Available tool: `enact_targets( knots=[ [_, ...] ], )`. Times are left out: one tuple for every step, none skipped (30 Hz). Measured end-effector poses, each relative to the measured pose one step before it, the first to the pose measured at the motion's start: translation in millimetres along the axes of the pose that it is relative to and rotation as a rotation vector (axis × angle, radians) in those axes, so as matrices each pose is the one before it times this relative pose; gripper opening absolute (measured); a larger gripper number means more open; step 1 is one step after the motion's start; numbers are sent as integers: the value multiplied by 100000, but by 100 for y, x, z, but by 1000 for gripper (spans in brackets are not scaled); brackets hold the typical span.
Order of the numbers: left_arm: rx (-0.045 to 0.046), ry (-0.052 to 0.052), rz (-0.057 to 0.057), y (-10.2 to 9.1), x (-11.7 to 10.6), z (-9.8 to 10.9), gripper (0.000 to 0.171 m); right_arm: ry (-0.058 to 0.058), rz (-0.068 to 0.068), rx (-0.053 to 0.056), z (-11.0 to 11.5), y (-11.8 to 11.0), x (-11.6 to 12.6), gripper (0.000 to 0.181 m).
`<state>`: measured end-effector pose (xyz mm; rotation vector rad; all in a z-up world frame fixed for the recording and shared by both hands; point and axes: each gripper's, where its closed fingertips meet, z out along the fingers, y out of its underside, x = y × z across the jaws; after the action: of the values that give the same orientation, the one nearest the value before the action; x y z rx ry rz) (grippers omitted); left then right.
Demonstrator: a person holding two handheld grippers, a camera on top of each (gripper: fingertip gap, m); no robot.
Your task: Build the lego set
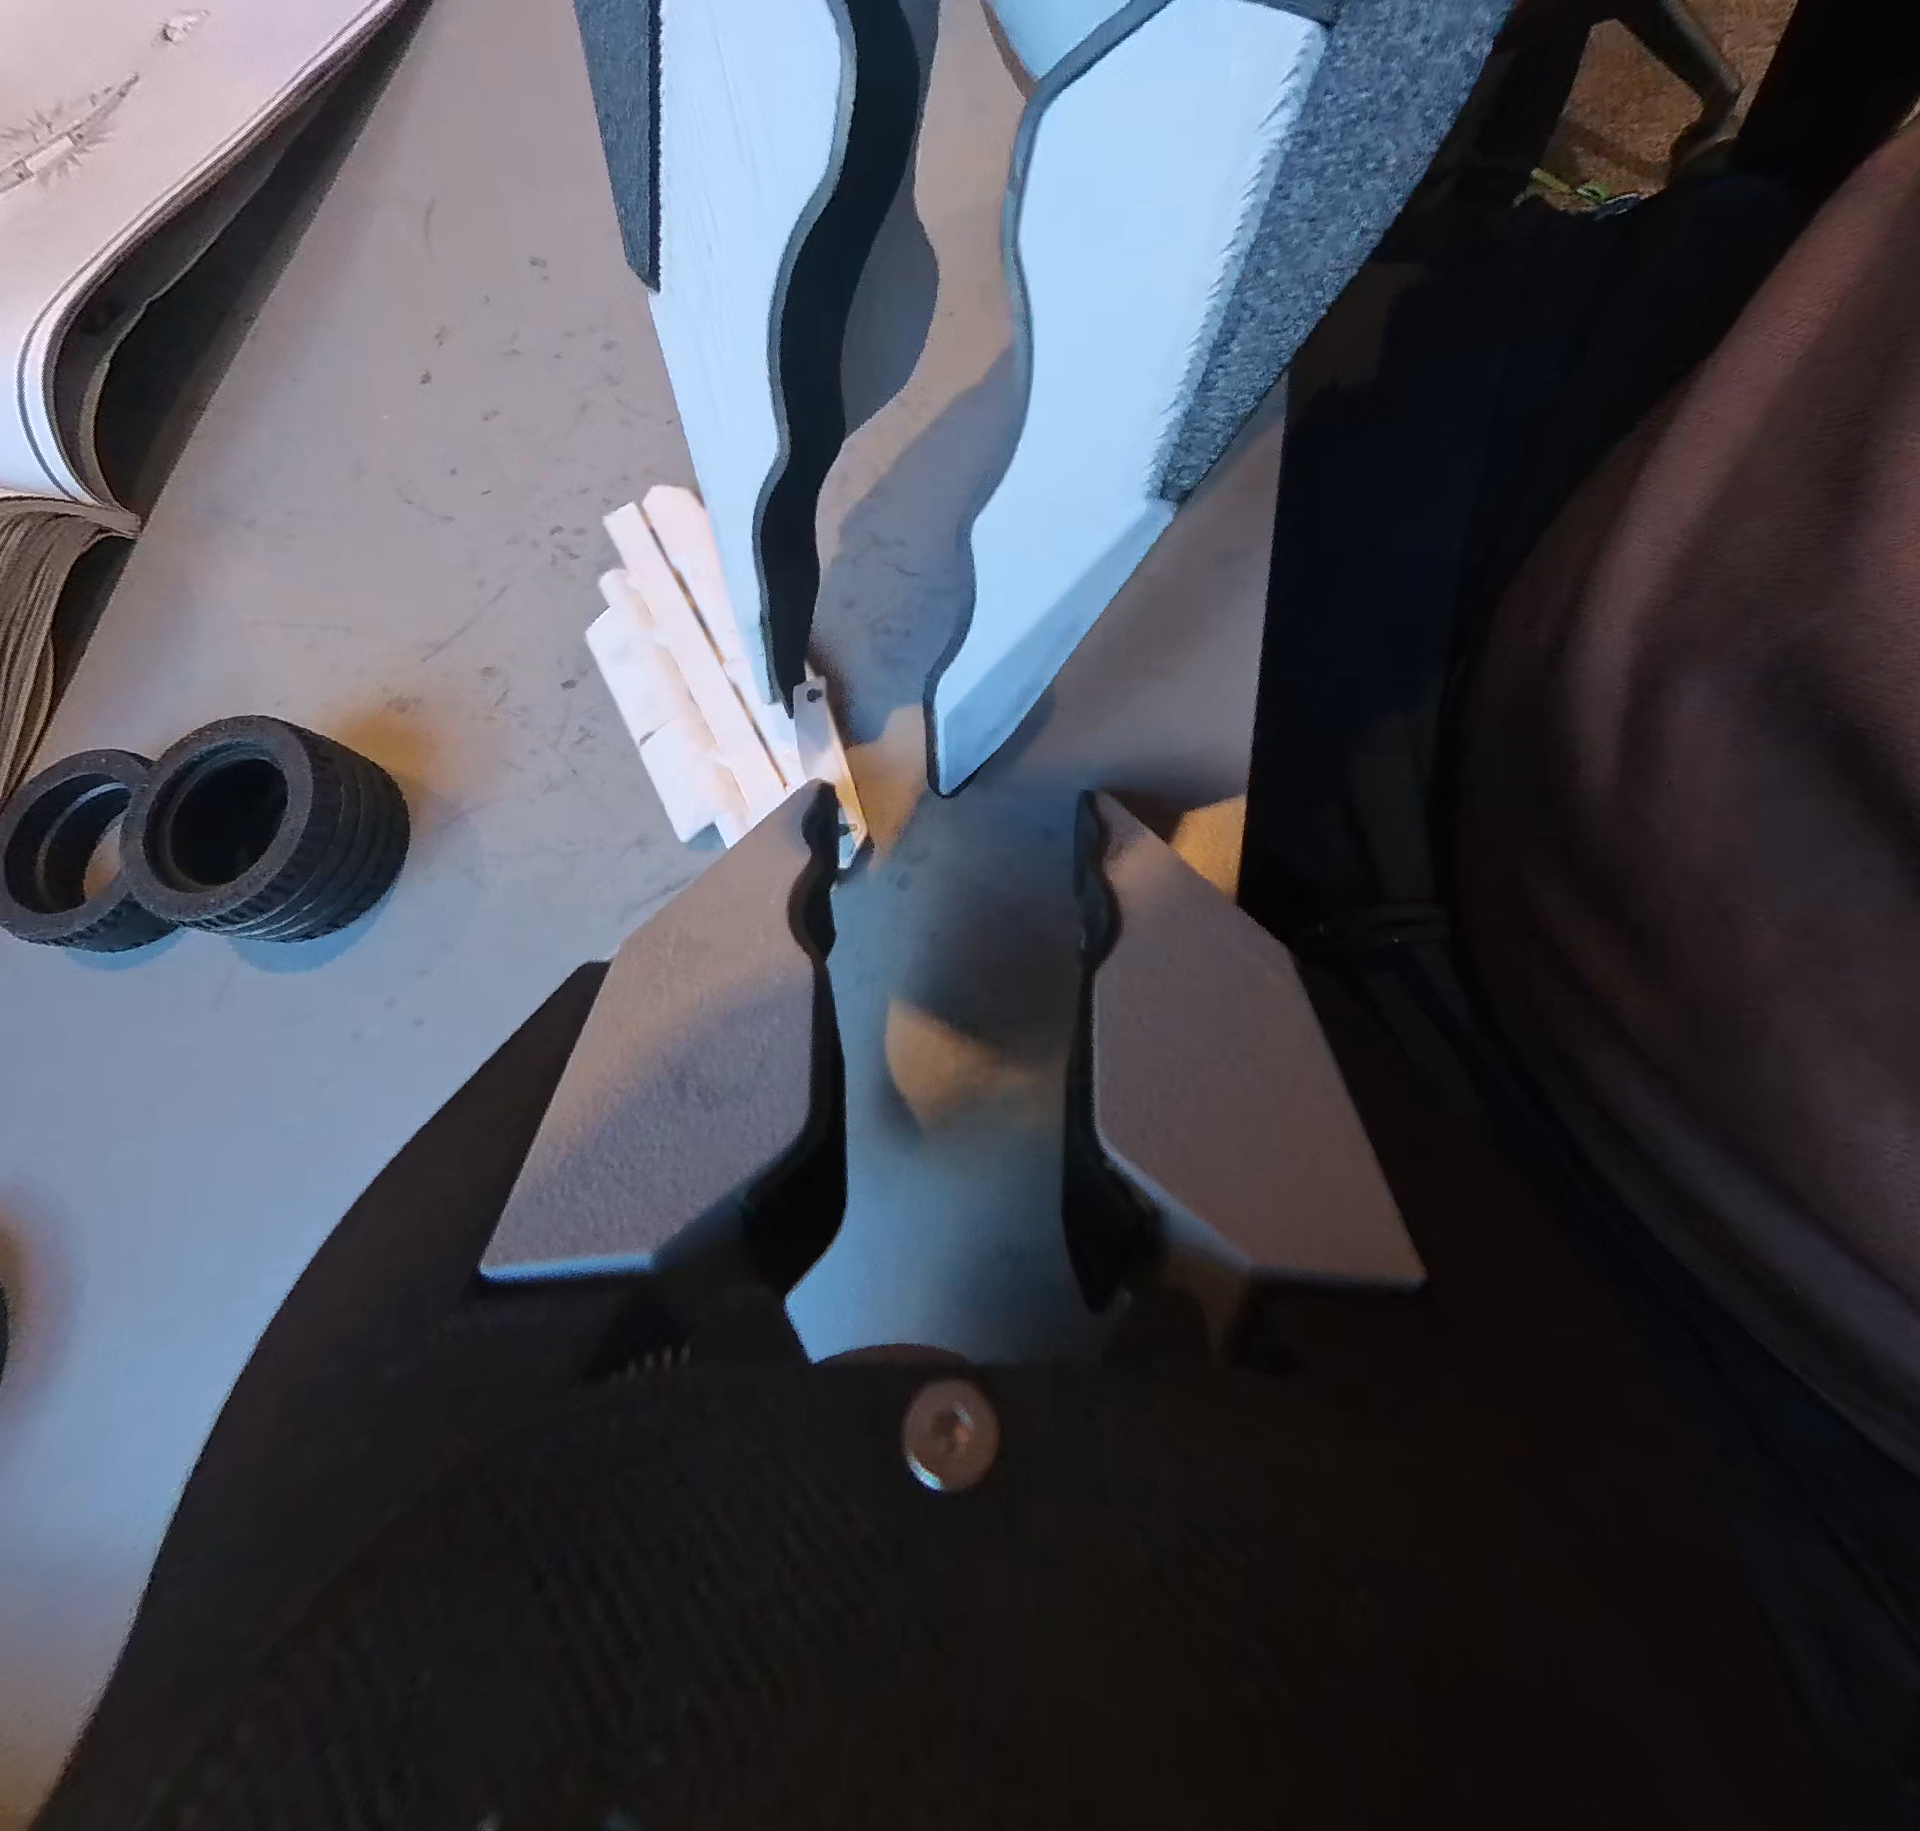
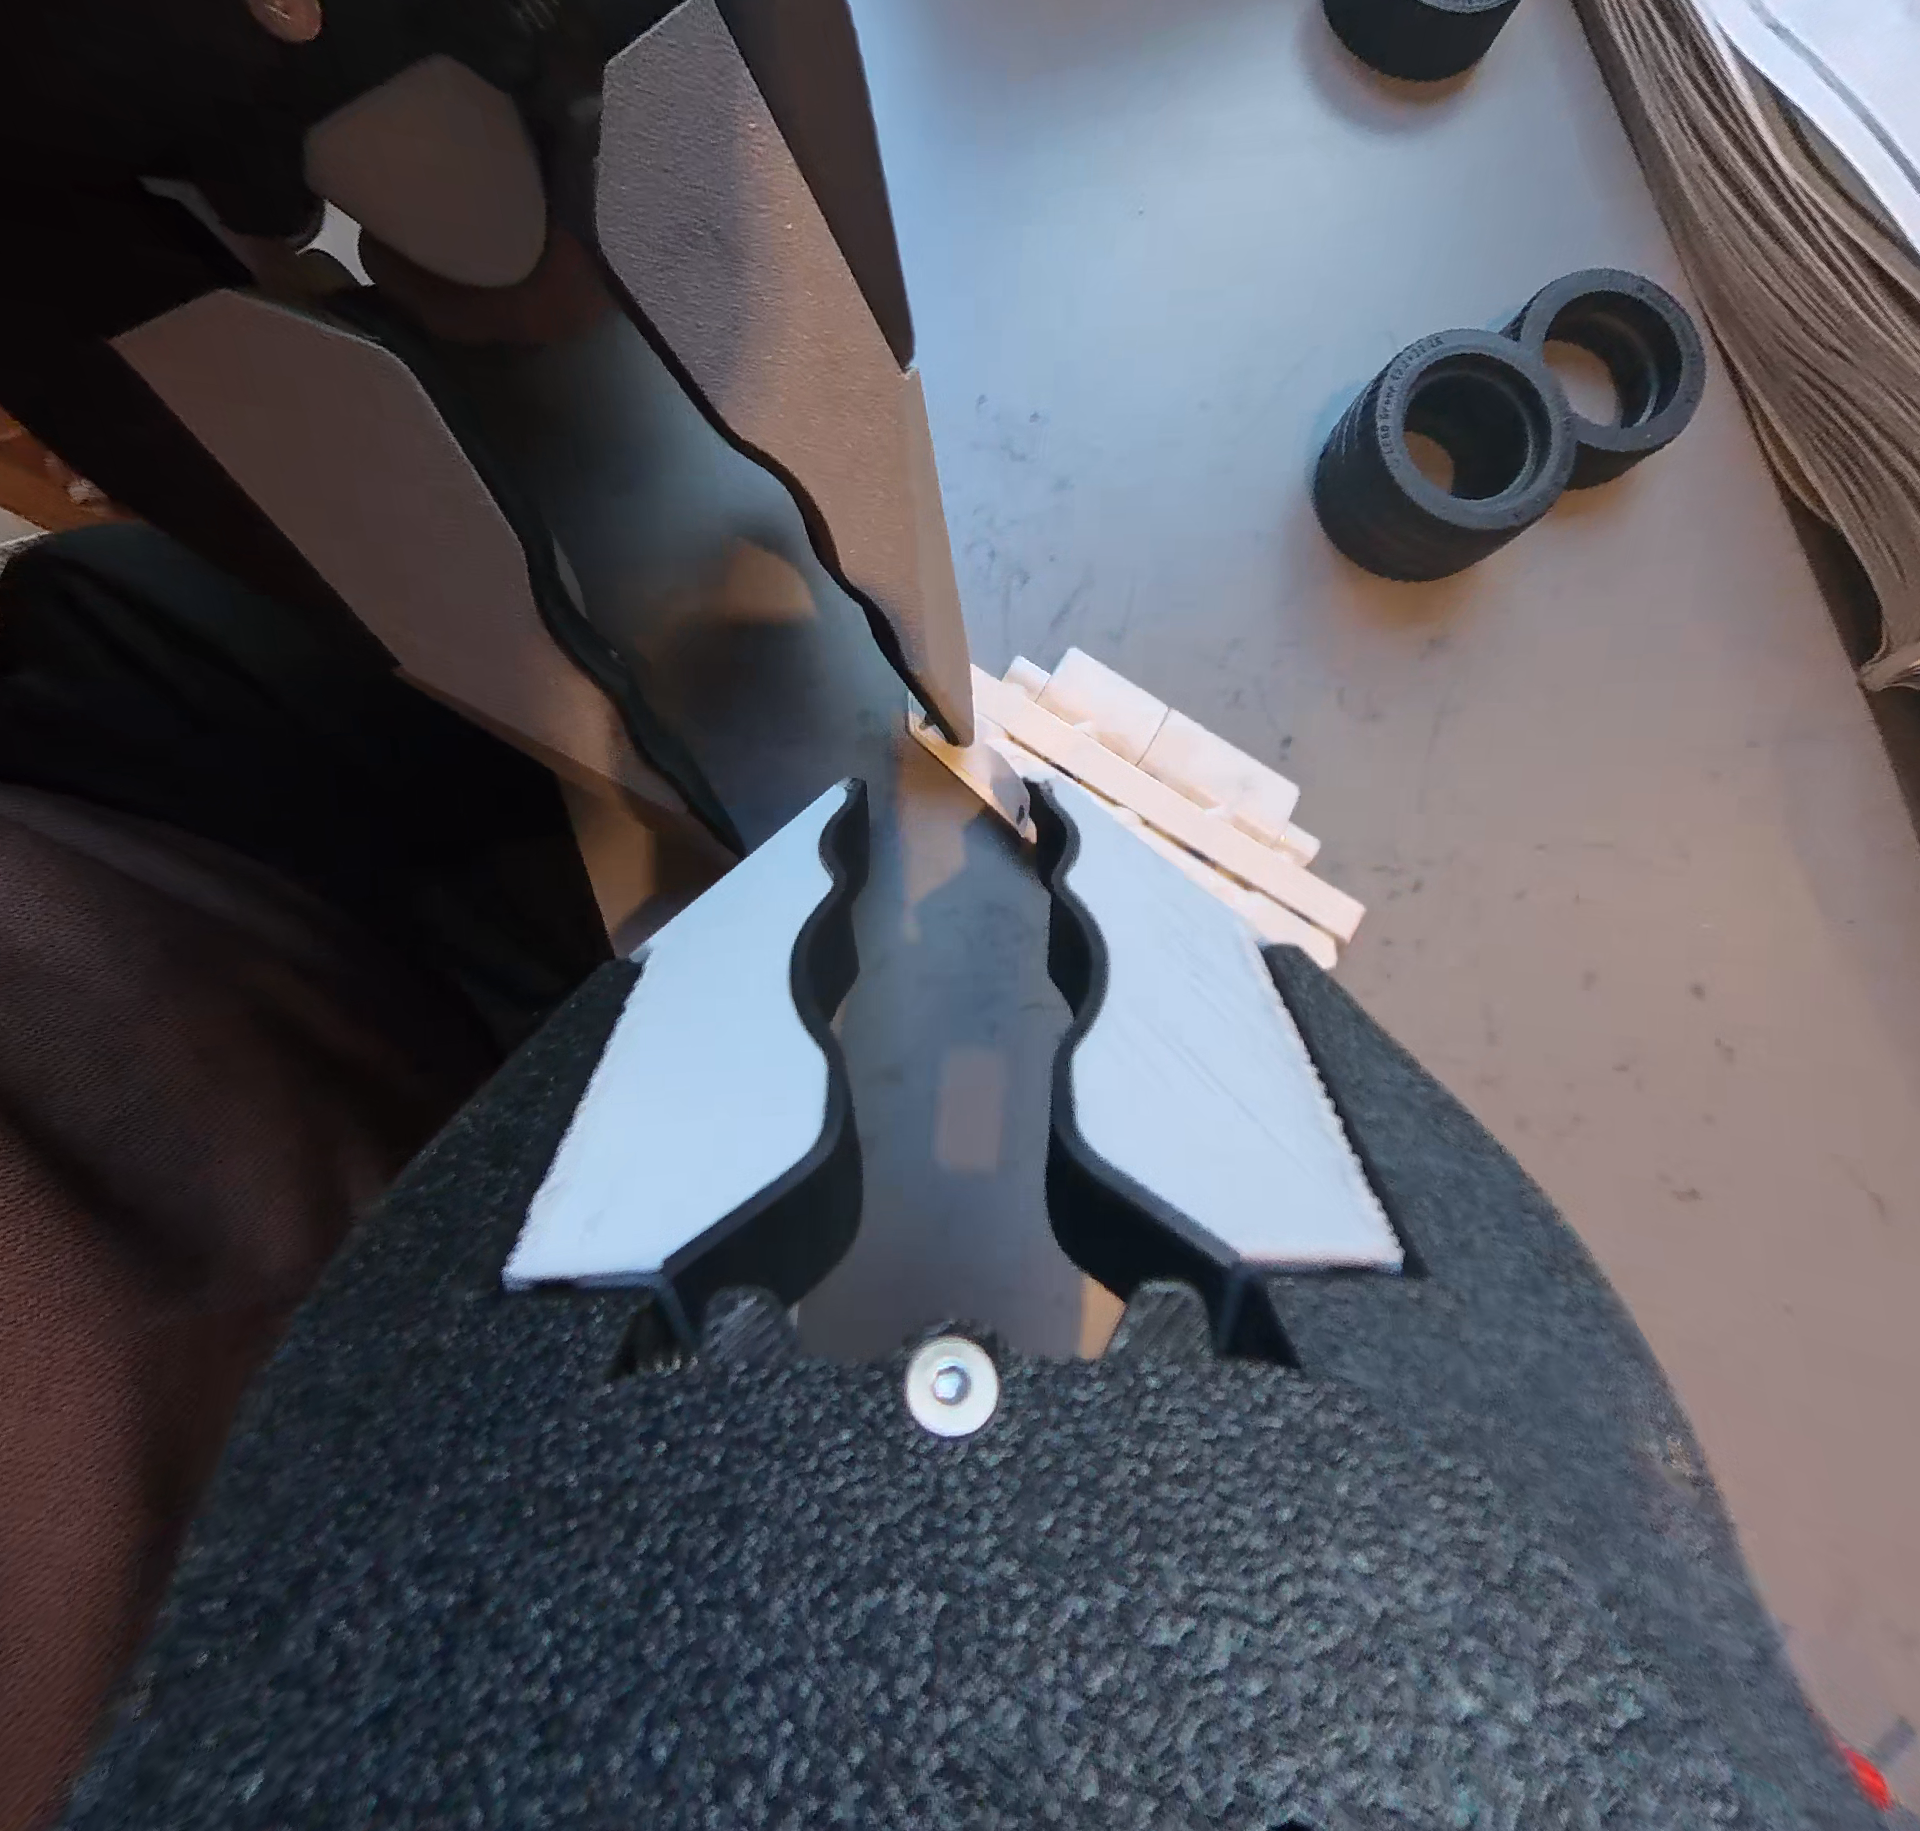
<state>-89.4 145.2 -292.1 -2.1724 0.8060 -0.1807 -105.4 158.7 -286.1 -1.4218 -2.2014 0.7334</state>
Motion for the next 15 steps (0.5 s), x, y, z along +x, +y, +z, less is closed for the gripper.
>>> enact_targets(
  knots=[
    [7,50,-42,-6,-10,9,43,397,-373,243,7,-10,38,32],
    [15,44,-46,-2,-5,4,43,315,-224,393,-3,-20,40,32],
    [11,57,-66,3,-9,0,43,109,-7,500,12,-26,27,32],
    [6,47,-69,-1,-3,3,43,27,167,471,10,-2,39,32],
    [-7,4,12,1,0,-1,43,-227,315,517,24,-2,37,32],
    [-21,-61,111,-9,4,-7,43,-795,522,574,49,-1,-22,34],
    [-30,-50,124,-6,0,5,43,-1077,1055,334,59,36,-7,36],
    [-12,276,34,-3,44,3,43,-896,1175,192,41,47,34,36],
    [66,667,-103,-14,54,-12,45,-653,676,56,46,42,40,37],
    [172,510,-460,-12,17,-30,45,-122,136,-194,22,50,62,37],
    [216,580,-791,-19,-17,-46,45,529,-310,-340,13,50,94,37],
    [799,845,-781,-90,19,-94,45,732,-542,-392,19,45,101,40],
    [1861,893,-734,-213,25,-190,46,488,-464,-318,18,41,58,41],
    [2415,1122,-931,-275,23,-298,46,92,-211,-96,11,23,18,41],
    [2524,536,-1387,-299,-161,-362,46,-169,78,107,-7,5,4,41]
  ],
)
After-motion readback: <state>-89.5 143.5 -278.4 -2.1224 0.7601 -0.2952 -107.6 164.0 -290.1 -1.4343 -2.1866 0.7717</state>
